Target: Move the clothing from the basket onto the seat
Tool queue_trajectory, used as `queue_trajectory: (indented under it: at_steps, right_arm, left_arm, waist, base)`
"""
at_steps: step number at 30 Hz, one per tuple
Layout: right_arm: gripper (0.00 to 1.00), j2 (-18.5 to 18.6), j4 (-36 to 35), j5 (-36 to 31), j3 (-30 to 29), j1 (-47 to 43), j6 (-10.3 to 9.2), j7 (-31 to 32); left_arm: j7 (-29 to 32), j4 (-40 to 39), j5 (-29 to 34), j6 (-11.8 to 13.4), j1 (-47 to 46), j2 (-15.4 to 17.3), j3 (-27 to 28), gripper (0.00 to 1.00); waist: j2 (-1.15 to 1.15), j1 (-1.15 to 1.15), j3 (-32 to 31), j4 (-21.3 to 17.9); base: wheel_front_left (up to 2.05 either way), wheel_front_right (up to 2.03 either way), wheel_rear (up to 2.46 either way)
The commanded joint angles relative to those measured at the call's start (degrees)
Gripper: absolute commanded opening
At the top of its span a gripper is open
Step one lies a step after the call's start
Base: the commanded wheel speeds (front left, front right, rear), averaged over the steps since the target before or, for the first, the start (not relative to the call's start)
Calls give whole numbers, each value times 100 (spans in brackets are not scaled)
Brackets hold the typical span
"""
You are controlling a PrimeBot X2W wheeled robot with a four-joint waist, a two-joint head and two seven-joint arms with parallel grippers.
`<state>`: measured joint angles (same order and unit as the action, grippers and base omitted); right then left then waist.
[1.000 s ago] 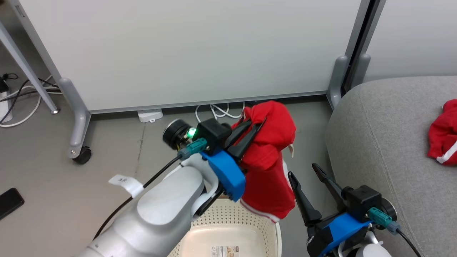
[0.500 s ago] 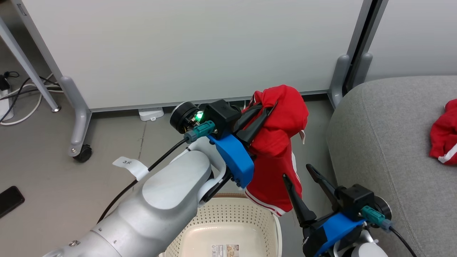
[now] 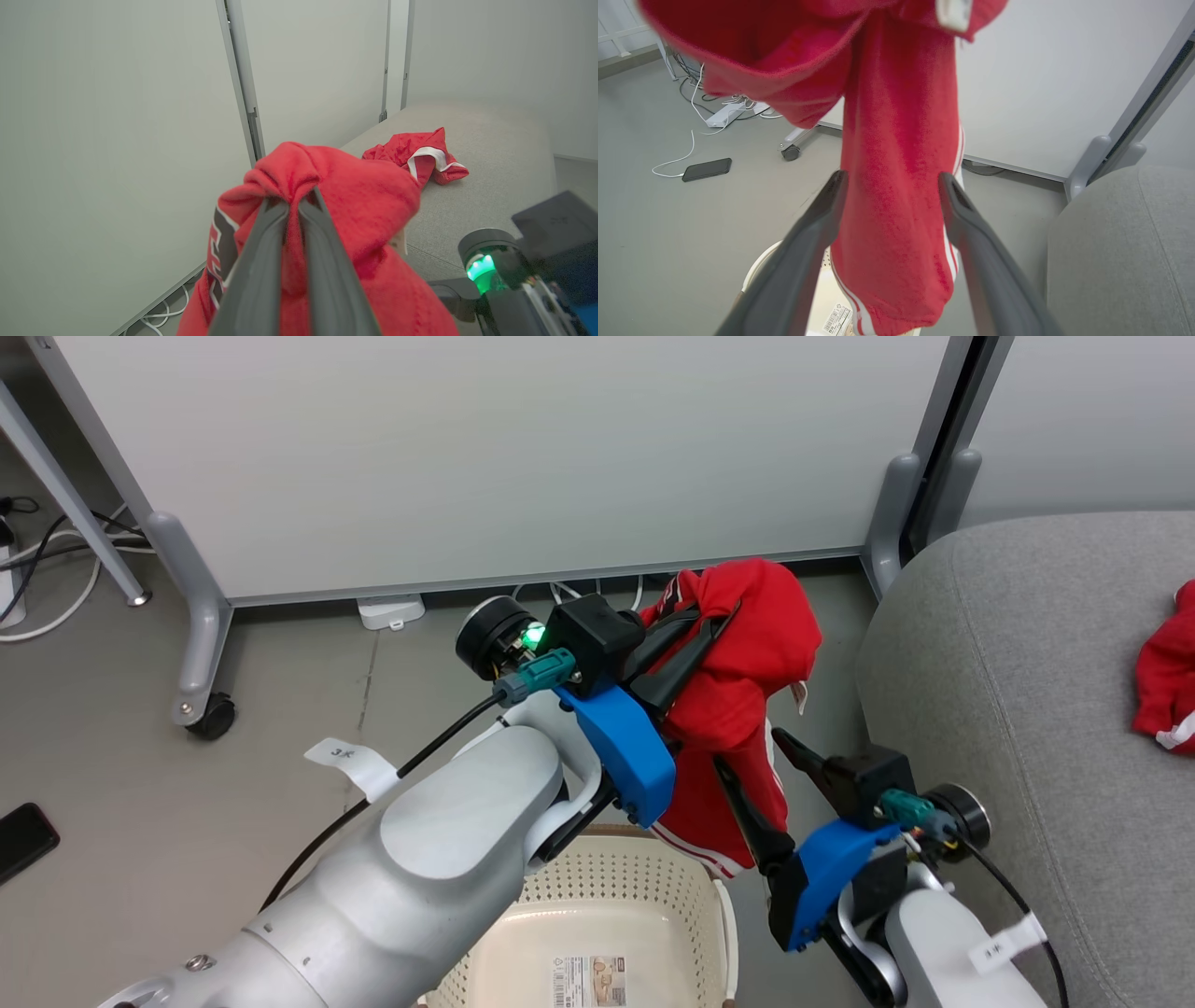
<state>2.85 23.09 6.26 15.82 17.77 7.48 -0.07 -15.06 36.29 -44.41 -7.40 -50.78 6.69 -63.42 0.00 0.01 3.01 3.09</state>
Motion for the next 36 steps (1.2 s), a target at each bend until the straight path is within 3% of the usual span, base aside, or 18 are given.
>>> queue_trajectory:
  at_steps: [1, 14, 15, 16, 17, 33, 36]
  right_arm:
    - [100, 7, 170, 71, 60, 227, 3, 16]
    - [100, 7, 1935, 487, 332, 1420, 3, -487]
    - [55, 7, 2033, 542, 370, 1475, 3, -542]
    - [33, 7, 2107, 605, 411, 1521, 3, -618]
    - [0, 7, 2182, 646, 448, 1568, 3, -687]
    - [0, 7, 2705, 1341, 971, 1826, 3, -1356]
    - [0, 7, 2769, 1390, 1033, 1854, 3, -1405]
  left_arm:
    - [-16, -11, -34, -8, -120, -10, -24, 0]
    - [-17, 16, -205, -8, -265, -128, -307, 0]
    - [-16, 26, -221, -8, -272, -134, -316, 0]
    - [-17, 31, -233, -8, -276, -141, -323, 0]
    - [-17, 32, -245, -8, -280, -146, -330, 0]
    - [-16, 201, -187, -8, -142, -103, -304, 0]
    - [-16, 232, -143, -8, -104, -112, -291, 21]
  waist:
    - [0, -1, 36, -2]
    - [0, -1, 128, 64]
    - [0, -1, 125, 68]
    - [0, -1, 121, 70]
    - [0, -1, 118, 71]
    - [0, -1, 11, -70]
    - [0, -1, -16, -94]
  base:
    - [0, 0, 0]
    - [0, 0, 0]
    - [0, 0, 0]
    - [0, 0, 0]
    - [0, 0, 0]
    - [0, 0, 0]
    - [0, 0, 0]
